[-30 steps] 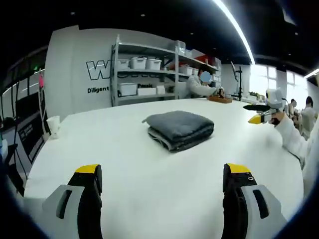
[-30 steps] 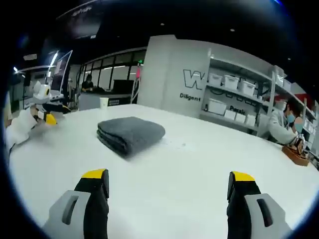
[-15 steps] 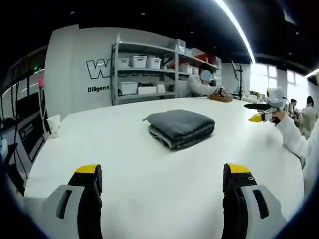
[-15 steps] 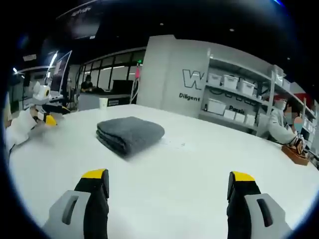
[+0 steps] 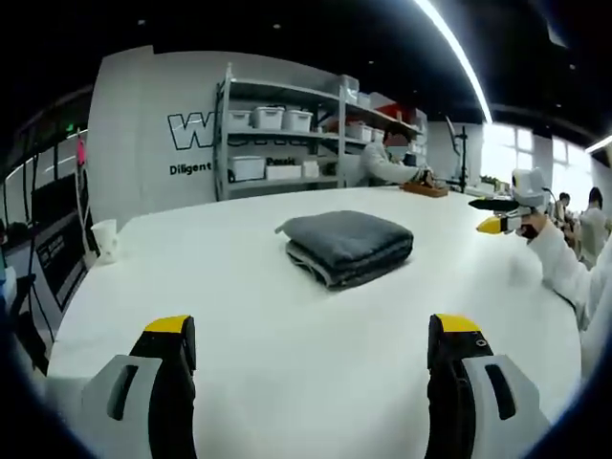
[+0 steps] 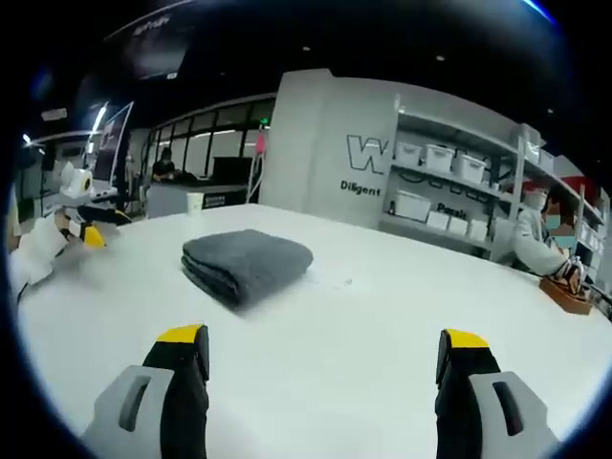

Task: Open the folded towel by lifting each exposed corner and separating the folded layers until the towel lies flat within the target outline without major curled edges

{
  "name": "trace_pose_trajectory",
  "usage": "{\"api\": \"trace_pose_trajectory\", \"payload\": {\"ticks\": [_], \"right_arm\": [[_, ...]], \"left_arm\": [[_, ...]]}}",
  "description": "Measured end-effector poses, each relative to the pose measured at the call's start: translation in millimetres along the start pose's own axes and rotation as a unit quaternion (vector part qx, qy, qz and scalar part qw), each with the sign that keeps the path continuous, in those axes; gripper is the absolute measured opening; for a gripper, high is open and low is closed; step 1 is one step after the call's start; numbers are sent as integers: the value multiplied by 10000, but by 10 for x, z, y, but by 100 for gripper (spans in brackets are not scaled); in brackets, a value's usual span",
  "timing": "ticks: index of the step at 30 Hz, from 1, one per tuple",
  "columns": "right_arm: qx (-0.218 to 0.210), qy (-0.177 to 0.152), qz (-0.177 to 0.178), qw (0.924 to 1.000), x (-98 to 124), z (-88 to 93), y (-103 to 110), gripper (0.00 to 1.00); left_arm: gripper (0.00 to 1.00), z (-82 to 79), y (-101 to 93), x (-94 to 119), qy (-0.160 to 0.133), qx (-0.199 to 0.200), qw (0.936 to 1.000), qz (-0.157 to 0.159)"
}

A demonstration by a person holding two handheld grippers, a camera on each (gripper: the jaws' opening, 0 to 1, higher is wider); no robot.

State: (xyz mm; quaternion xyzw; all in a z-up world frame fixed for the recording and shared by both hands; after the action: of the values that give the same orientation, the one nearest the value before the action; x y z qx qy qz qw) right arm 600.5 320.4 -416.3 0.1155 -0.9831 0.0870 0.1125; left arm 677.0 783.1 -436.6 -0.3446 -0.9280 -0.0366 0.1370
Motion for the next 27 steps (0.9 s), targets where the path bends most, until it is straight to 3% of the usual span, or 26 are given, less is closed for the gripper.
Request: {"api": "trace_pose_trajectory", "payload": {"ticks": [8,22,27], "right_arm": [[151,47,-39,9999,-76,-133,102,99],[810,-127,-529,9952,-595,-674,784,99],[922,-250,-647,9933,-757,-778,977,98]], "left_arm": [[100,-37,-62,14,-7,-77,10000,61],[100,-73,-98,22,62,-325,9994,21],[100,-72,-121,12,76,-280,9995,99]]}}
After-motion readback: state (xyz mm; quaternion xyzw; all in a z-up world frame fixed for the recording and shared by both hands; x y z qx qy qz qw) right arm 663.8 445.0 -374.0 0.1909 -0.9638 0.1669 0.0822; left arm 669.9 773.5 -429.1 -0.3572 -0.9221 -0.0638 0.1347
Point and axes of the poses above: the point that each gripper's makers call its tool centre point, and the gripper's own axes: x roughly backward along the fingers, y roughly to its left, z roughly out of its underside, the point moved 9 cm from there along x, roughly backward along the fingers, and after that the axes turned 2 degrees about -y, right-handed, at the moved point
